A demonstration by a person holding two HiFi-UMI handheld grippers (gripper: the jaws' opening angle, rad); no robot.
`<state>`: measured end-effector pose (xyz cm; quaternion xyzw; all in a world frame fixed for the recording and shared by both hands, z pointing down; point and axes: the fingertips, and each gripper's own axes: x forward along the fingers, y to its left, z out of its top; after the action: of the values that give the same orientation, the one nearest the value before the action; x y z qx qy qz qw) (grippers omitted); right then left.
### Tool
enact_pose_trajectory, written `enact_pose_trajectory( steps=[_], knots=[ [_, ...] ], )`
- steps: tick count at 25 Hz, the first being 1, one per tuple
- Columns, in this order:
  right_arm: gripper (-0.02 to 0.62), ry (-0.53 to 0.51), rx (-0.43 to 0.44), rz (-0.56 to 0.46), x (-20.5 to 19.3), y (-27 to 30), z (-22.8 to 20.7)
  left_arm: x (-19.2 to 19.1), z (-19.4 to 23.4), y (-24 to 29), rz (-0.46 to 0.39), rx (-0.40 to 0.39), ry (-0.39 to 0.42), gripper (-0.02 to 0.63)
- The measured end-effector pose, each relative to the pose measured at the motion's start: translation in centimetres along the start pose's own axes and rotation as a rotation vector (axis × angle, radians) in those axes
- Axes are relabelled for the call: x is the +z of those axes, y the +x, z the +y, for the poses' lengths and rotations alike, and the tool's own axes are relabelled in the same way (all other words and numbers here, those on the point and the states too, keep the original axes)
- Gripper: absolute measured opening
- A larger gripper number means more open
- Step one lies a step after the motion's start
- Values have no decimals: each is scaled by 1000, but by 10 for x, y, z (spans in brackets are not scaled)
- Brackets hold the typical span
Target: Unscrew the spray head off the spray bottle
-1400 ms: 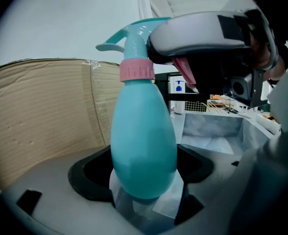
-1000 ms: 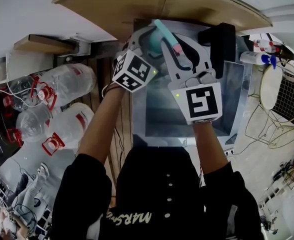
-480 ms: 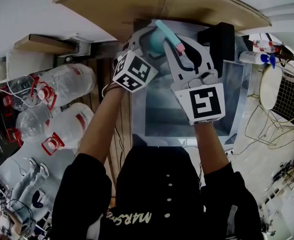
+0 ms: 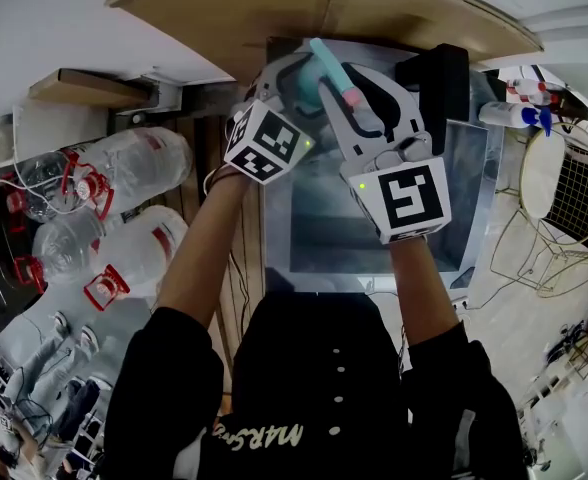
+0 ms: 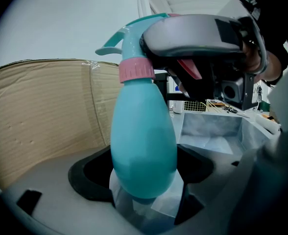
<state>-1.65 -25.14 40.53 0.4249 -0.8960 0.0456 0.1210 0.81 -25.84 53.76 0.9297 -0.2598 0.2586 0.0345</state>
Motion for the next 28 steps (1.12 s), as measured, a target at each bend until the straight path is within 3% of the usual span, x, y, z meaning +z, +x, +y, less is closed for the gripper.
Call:
enact_pose_trajectory(
  steps=[8,15,28],
  knots=[
    [184,19,21,42,-10,7,1,1,-1,1,3,1,3,408],
    [142,15,-2,87,-16,19,-2,1,-3,3,4,-13,12,408],
    [149,-40,102,66,-13,20,-2,3,-2,2,-28,-81,47,408]
  ],
)
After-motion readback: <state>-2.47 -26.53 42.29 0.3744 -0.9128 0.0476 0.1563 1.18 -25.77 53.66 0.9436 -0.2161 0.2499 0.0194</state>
